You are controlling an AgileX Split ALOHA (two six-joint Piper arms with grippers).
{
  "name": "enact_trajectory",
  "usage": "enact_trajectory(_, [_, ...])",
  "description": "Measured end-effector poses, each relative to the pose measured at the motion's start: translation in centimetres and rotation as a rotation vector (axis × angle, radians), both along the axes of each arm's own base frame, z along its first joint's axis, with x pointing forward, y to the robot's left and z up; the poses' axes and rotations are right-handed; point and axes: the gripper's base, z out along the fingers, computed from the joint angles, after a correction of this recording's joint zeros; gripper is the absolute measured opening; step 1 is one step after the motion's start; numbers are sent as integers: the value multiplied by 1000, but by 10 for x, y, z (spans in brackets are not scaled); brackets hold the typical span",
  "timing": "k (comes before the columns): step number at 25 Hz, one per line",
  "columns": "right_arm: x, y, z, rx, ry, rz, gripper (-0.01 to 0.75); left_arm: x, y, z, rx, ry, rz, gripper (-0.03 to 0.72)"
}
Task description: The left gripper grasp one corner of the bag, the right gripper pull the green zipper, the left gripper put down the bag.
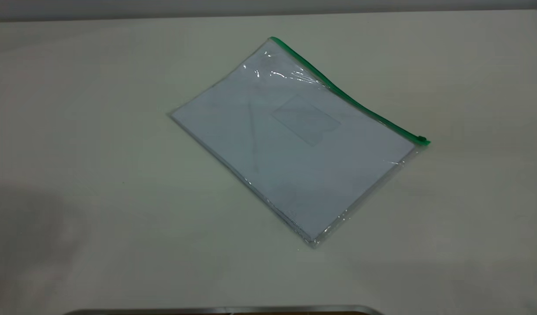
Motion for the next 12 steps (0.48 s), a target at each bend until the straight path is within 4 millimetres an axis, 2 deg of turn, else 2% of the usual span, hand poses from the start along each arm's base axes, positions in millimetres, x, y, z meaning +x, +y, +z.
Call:
enact_trajectory(3, [-17,0,-23,-1,8,4,518,-36,11,-16,-2,1,3,560])
enact_trajectory(6, [-32,0,-37,-6,-18,9,518,-70,20,-39,0,6,3,560])
enact_trajectory(12, [-62,-4,-45,-29,-128,-48,518,-122,36,-75,-12,-34,3,560])
